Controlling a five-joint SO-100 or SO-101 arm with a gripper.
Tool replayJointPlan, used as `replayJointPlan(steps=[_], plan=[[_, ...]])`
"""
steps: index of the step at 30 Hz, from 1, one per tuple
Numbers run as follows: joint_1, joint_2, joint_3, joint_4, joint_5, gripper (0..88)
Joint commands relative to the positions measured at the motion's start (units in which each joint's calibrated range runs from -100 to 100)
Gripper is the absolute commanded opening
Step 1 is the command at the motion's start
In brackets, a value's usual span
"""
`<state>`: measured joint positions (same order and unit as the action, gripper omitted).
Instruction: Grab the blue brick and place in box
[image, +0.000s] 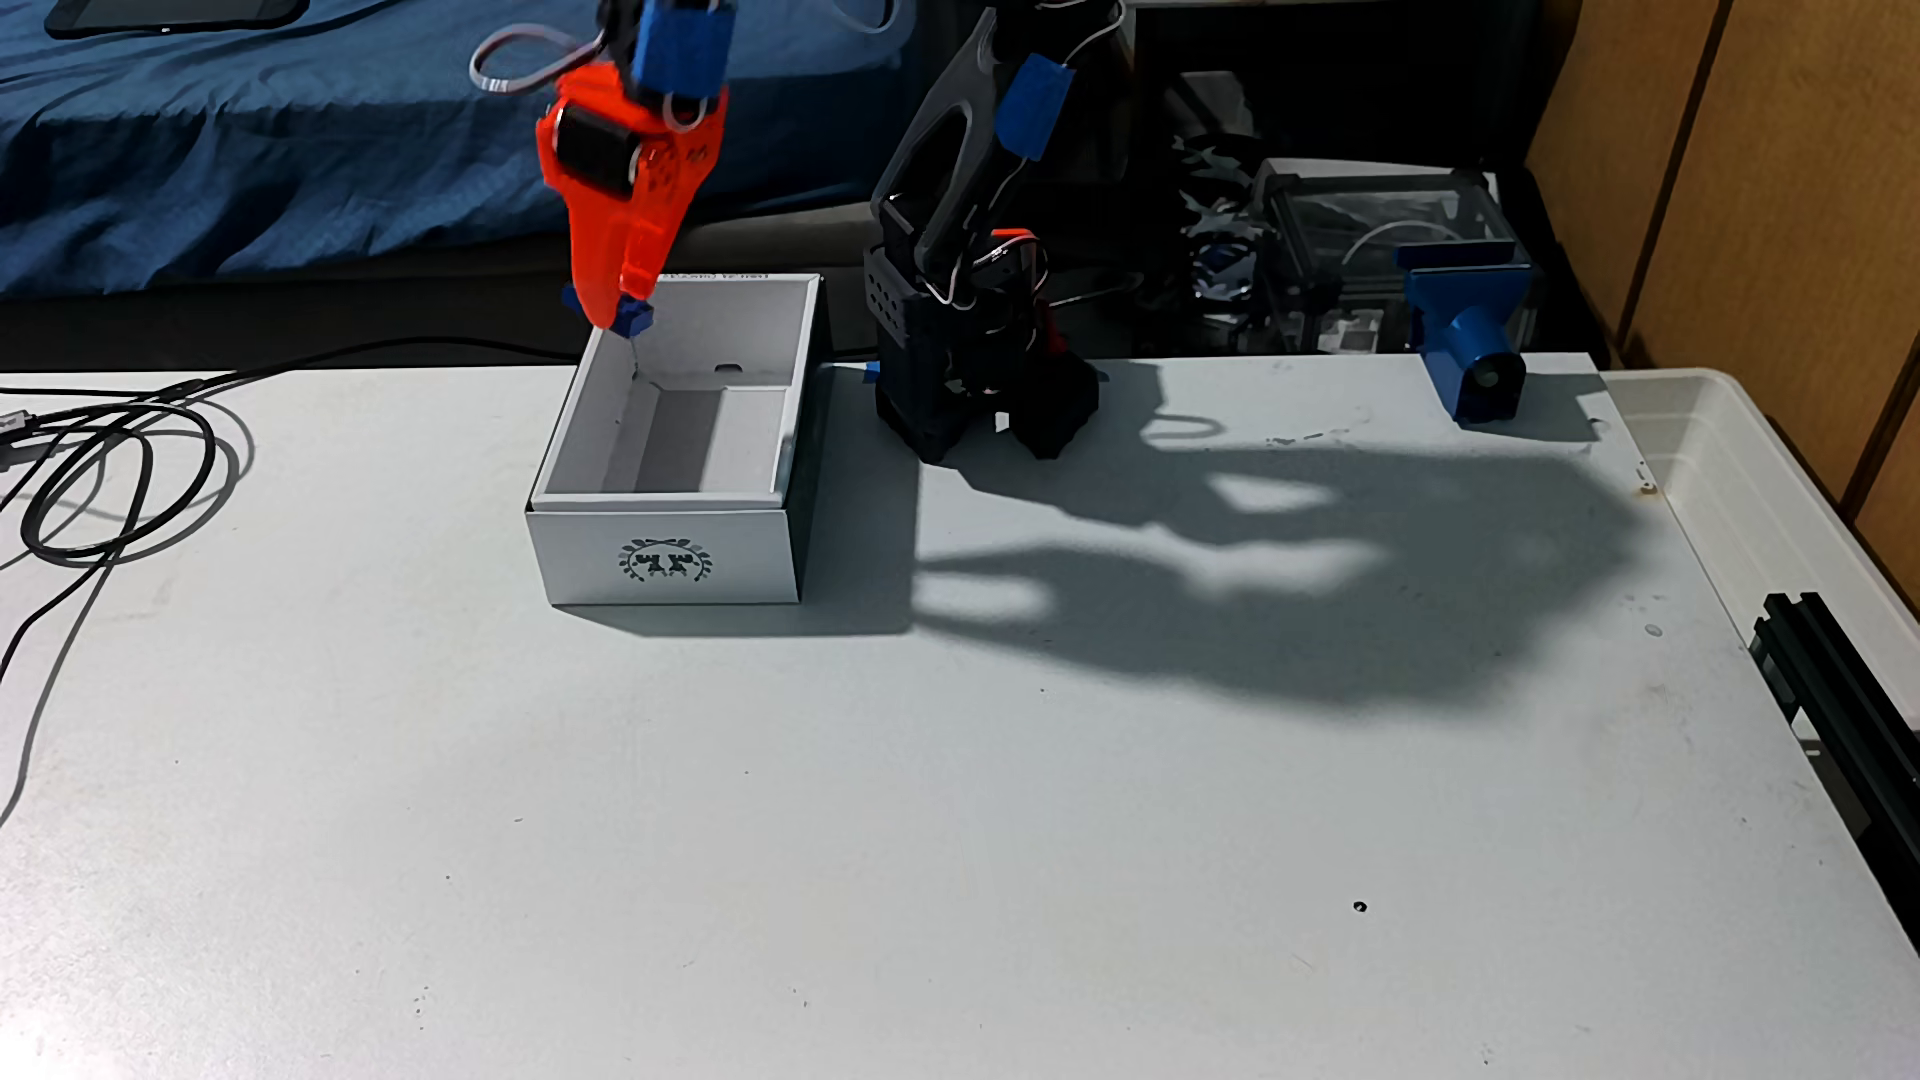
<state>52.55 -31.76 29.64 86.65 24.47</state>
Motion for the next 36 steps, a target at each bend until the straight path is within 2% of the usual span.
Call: replayJointPlan(steps=[1,10,36], plan=[[2.13,1.1,3.9,-3.02,1.7,1.0],[2.65,1.19,14.2,-10.43,1.49,1.1],[1.32,0.51,20.58,-9.4,-0.35,1.3]])
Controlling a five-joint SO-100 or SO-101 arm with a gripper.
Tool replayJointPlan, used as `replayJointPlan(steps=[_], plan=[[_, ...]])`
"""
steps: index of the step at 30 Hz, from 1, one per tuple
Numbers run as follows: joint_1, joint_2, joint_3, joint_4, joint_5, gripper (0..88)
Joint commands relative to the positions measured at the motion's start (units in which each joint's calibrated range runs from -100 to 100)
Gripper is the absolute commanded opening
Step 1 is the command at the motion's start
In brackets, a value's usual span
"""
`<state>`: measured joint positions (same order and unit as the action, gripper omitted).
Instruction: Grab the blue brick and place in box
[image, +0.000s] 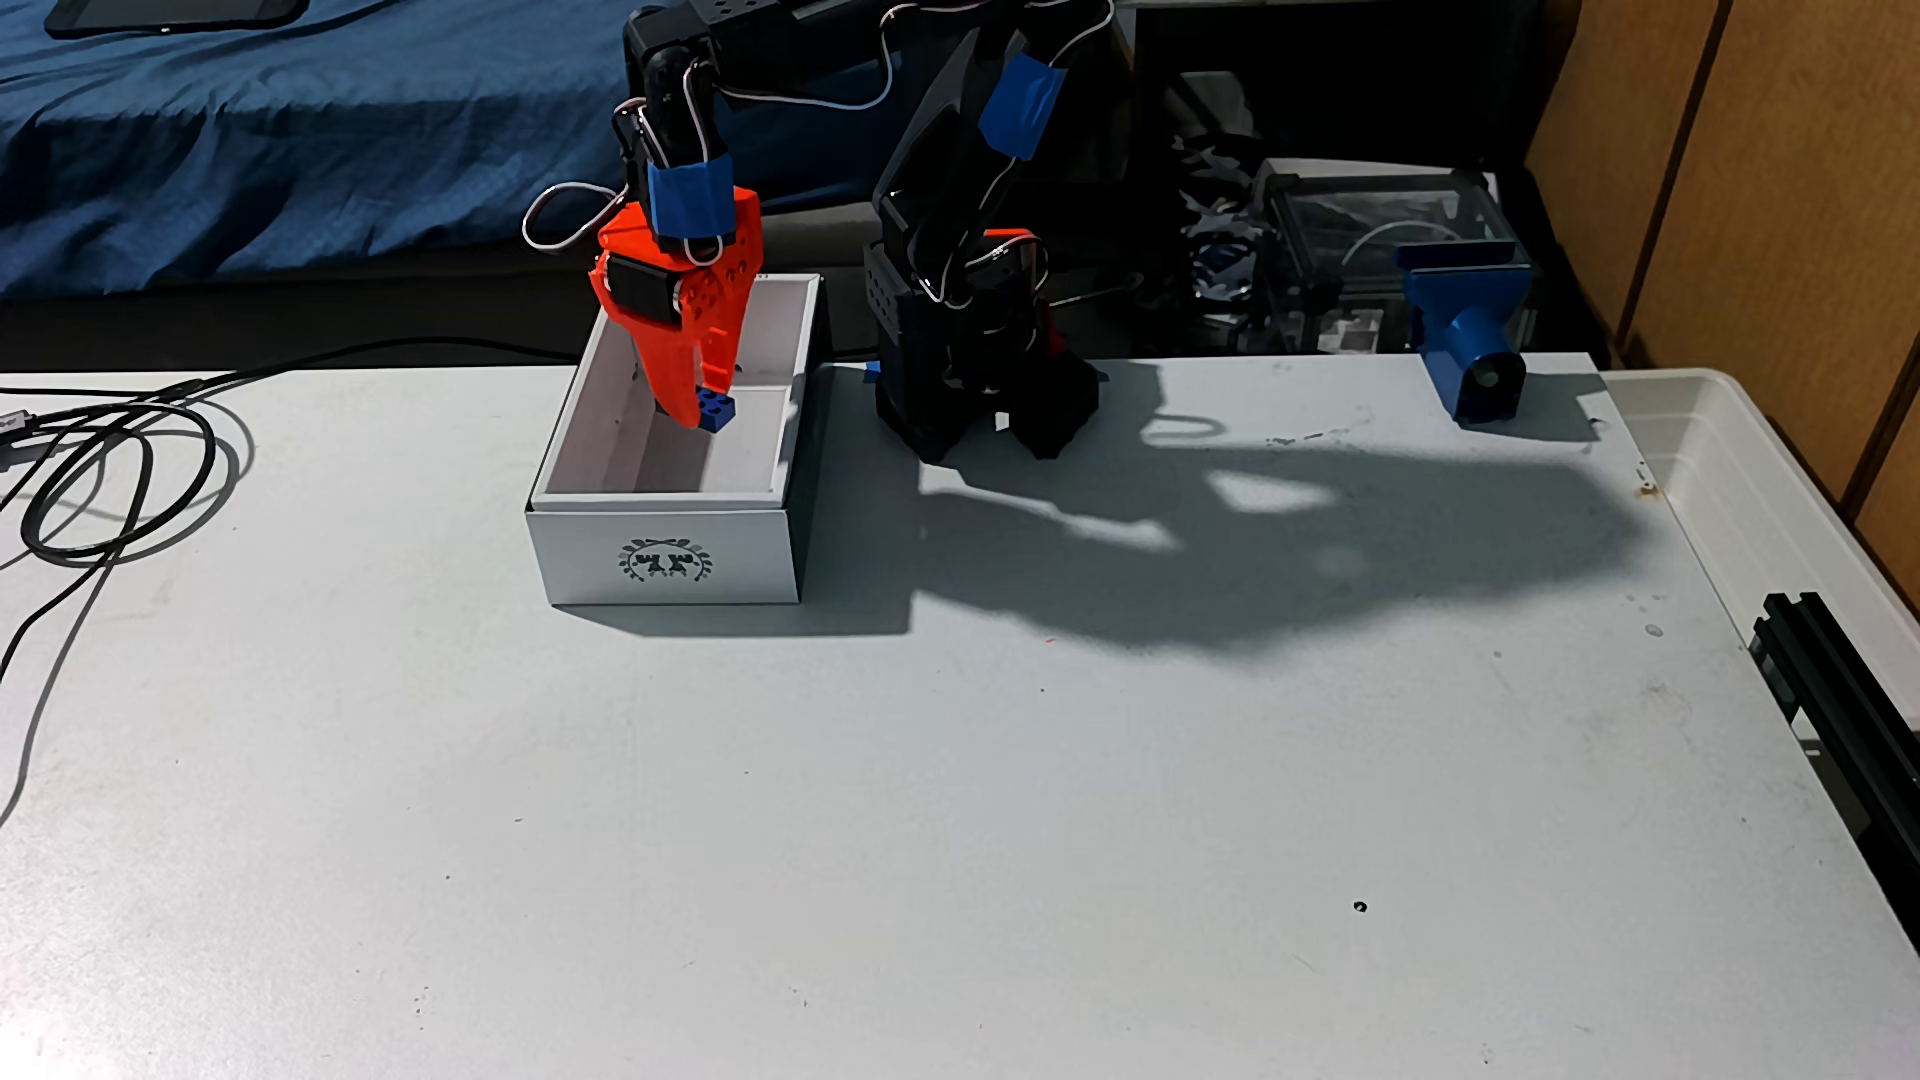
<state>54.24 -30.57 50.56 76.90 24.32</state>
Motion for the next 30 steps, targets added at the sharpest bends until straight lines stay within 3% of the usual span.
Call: replayJointPlan(steps=[1,8,18,24,30], plan=[[-0.31,-0.67,-0.51,0.35,-0.19,1.4],[0.07,-0.76,-0.69,0.35,-0.19,8.3],[0.14,-0.76,-0.78,0.35,-0.14,9.0],[0.14,-0.76,-0.78,0.27,-0.14,19.1],[0.21,-0.76,-0.78,0.27,-0.14,21.5]])
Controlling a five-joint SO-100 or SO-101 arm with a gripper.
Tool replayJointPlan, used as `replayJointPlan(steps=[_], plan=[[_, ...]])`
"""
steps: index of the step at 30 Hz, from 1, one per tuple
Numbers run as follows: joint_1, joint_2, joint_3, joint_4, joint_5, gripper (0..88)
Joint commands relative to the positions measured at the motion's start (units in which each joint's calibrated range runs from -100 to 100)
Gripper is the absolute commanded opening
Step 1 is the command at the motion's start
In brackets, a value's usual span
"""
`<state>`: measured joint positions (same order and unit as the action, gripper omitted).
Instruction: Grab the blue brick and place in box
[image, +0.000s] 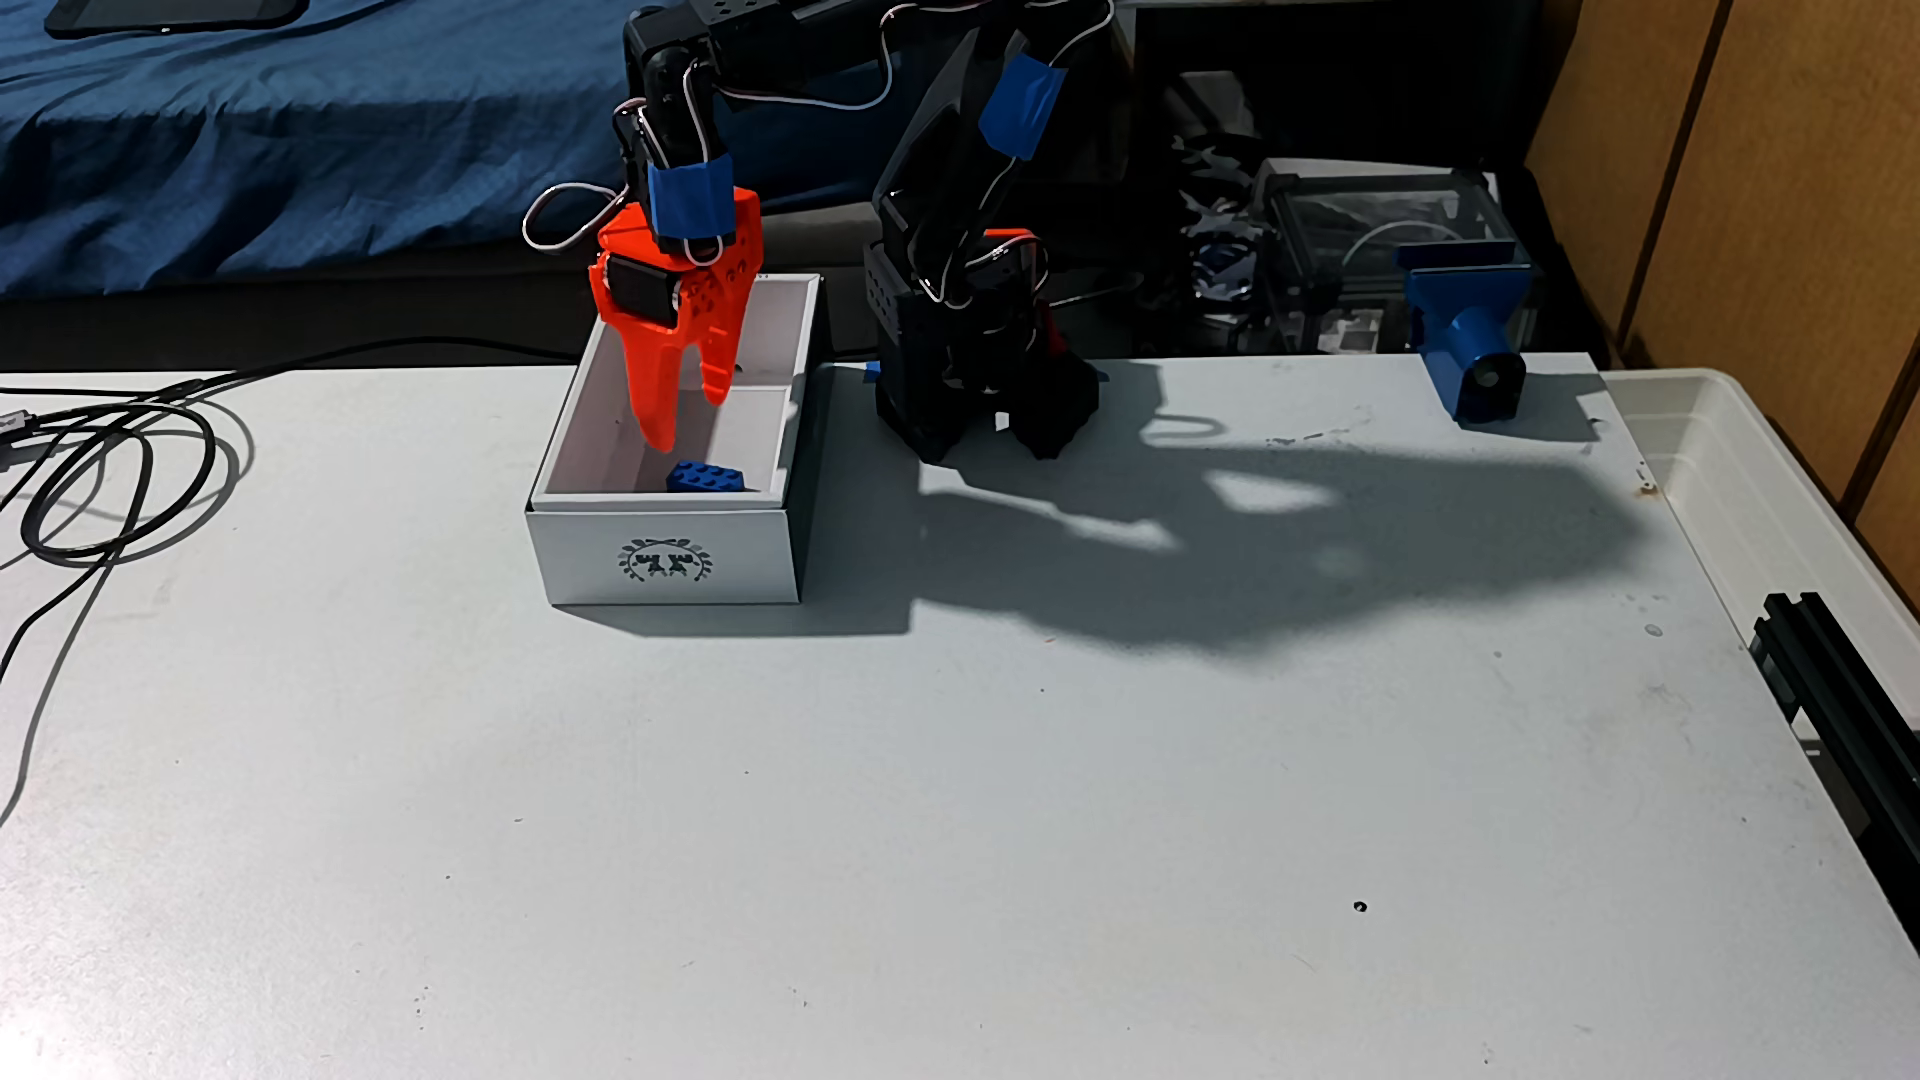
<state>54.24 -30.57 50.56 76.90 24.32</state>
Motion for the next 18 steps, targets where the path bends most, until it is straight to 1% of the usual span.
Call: replayJointPlan(steps=[1,6,11,16,18], plan=[[0.21,-0.76,-0.78,0.27,-0.14,21.4],[0.96,-0.84,-4.42,1.73,-0.14,20.6],[1.18,-0.67,-19.15,11.3,-0.4,20.6],[1.18,-0.67,-33.7,18.45,-0.61,20.6],[0.81,-0.67,-37.69,21.03,-1.24,17.9]])
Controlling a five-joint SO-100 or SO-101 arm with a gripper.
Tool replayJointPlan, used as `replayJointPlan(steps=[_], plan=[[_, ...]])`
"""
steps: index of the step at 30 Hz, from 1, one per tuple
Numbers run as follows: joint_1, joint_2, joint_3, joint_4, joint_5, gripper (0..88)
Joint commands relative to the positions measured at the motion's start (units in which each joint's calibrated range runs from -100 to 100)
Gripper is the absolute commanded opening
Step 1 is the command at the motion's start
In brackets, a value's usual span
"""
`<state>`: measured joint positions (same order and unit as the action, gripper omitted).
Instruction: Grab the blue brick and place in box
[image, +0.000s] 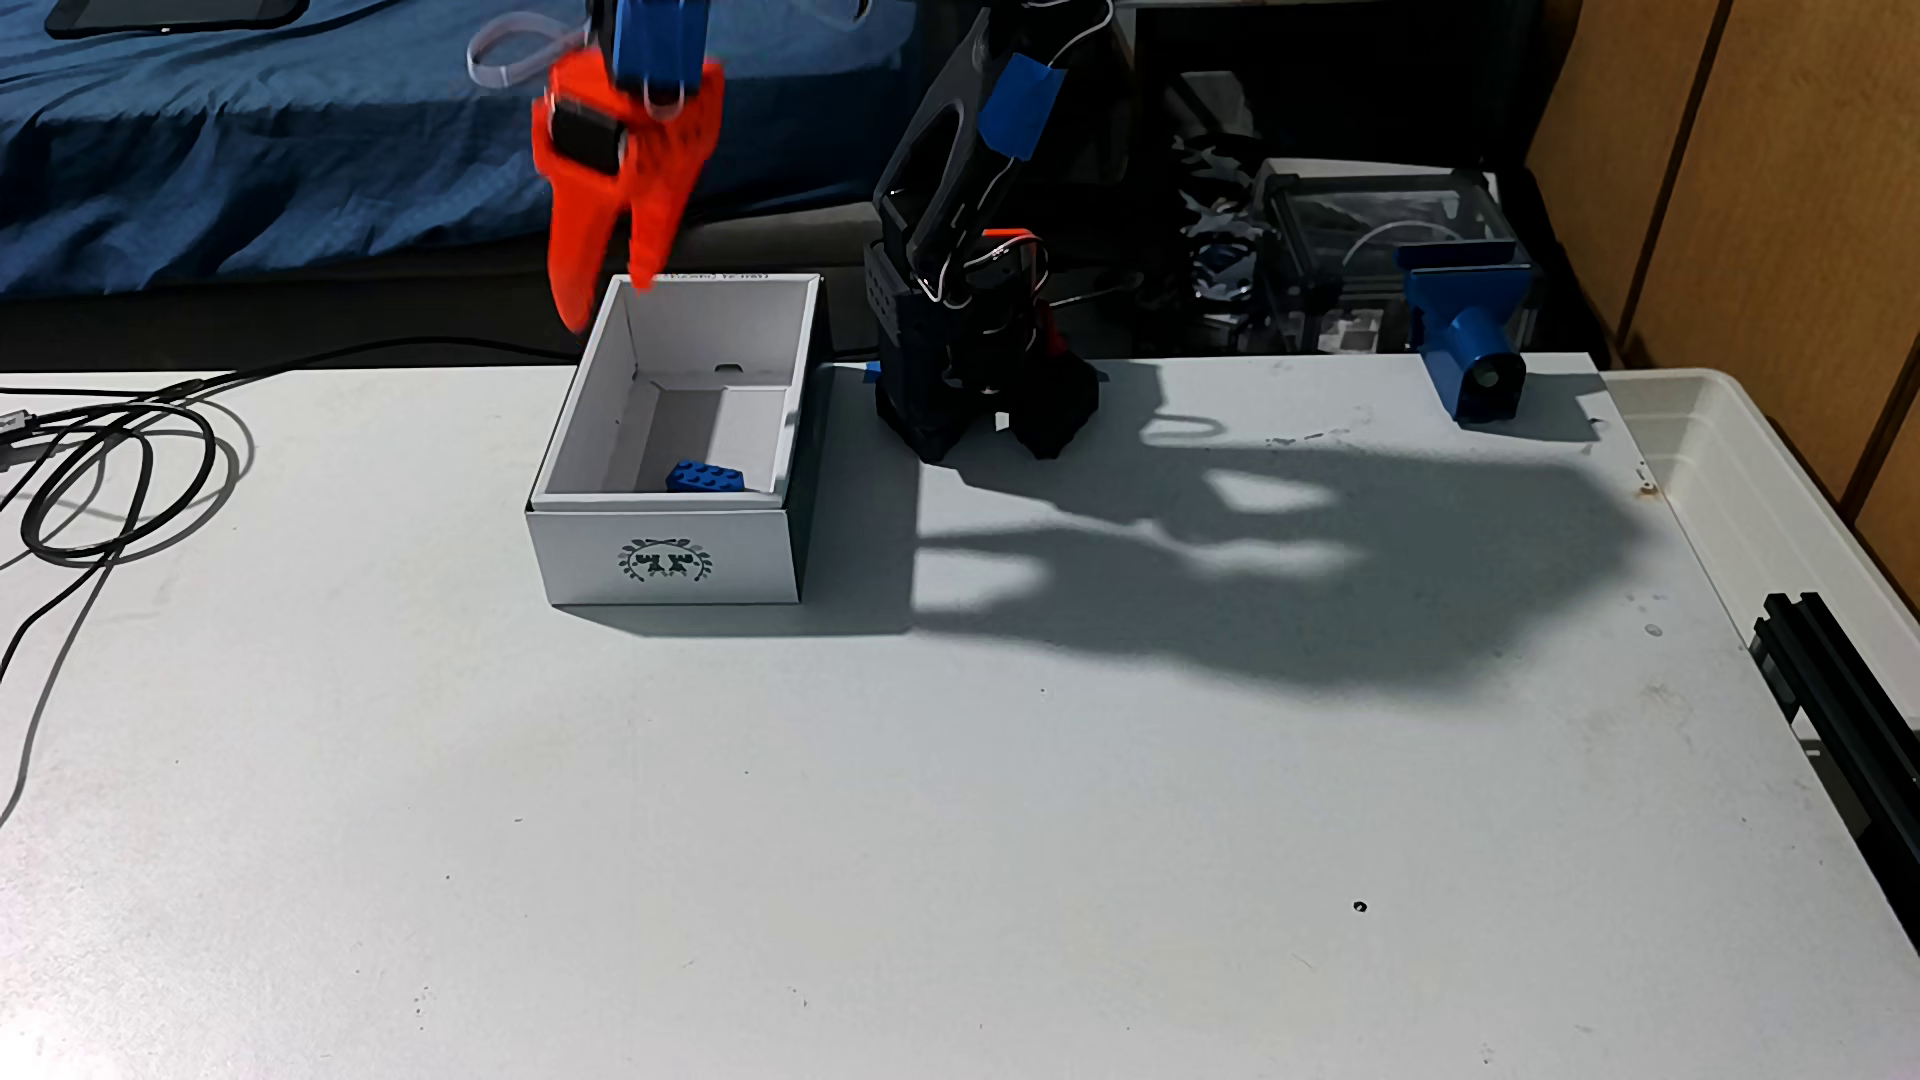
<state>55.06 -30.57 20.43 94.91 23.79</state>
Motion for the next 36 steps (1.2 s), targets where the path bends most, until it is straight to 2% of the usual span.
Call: replayJointPlan(steps=[1,7,15,19,30,36], plan=[[-0.15,-0.76,-8.81,3.63,-0.87,15.6],[-6.1,-0.84,-10.93,3.89,-3.66,6.4],[-18.35,-0.84,-8.72,-1.71,-12.98,2.5],[-24.07,-0.84,-0.91,-11.02,-17.03,1.0],[-38.49,-1.26,22.52,-43.07,-23.39,0.9],[-46.96,-8.28,31.57,-54.71,-27.13,0.9]])
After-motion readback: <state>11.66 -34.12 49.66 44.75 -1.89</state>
